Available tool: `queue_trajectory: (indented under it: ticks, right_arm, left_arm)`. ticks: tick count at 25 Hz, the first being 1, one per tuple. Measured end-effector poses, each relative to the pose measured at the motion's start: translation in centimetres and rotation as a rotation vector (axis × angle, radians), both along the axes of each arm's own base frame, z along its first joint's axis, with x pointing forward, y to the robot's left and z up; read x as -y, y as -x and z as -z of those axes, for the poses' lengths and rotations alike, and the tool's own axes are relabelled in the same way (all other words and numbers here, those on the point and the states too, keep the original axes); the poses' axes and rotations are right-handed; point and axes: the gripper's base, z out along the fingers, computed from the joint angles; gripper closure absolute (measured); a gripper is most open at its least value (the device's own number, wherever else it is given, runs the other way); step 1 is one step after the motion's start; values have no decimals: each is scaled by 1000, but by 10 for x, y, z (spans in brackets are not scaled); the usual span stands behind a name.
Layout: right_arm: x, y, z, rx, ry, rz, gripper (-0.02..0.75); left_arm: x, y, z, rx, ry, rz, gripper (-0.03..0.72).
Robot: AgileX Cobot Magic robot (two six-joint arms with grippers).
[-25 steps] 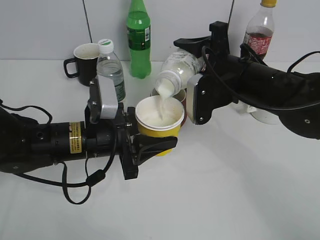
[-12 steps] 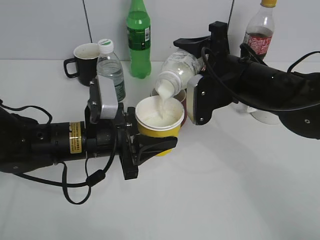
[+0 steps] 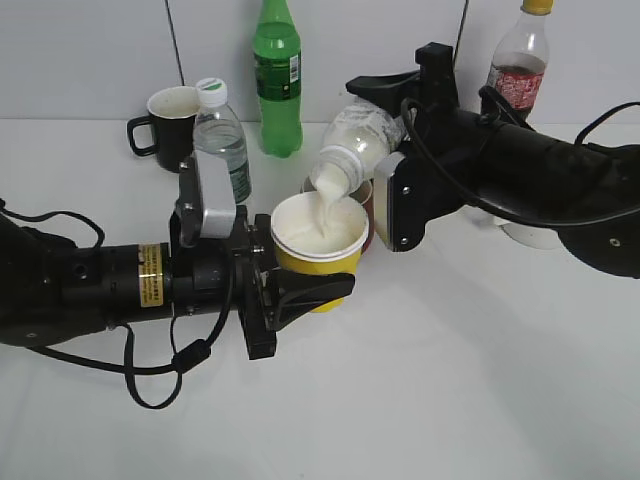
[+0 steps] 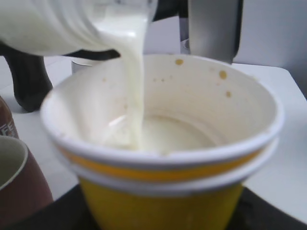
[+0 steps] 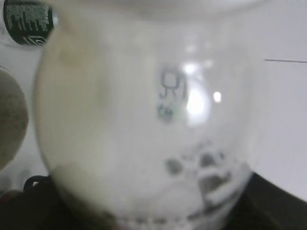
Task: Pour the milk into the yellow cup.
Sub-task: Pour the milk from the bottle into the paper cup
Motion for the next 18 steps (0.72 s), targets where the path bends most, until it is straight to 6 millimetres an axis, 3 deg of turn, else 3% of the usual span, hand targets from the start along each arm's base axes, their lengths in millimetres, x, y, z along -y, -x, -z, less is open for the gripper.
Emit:
queue_trajectory:
  ticks: [18]
  right_arm:
    - [0, 0, 0, 4, 4, 0, 293]
  left_arm:
    - [0, 0, 0, 0, -1, 0, 303]
